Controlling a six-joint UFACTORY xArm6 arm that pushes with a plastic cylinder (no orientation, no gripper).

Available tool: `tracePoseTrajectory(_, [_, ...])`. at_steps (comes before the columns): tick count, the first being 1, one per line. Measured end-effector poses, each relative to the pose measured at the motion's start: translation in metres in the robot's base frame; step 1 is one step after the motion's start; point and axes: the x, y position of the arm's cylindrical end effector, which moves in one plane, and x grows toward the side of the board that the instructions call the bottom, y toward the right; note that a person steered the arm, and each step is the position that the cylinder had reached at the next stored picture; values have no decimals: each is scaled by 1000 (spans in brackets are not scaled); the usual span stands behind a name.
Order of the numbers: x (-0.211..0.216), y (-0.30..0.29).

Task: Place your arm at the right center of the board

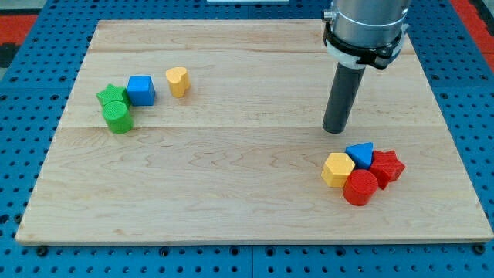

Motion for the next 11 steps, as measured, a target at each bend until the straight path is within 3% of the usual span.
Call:
tracePoseTrajectory(6, [-5, 4])
tracePoseTrajectory(7, [-38, 5])
tracePoseTrajectory(8, [-48, 33])
tracePoseTrajectory(9, [-48, 112])
tracePoseTrajectory(10, [-35, 192])
tracePoseTrajectory(11, [64, 181])
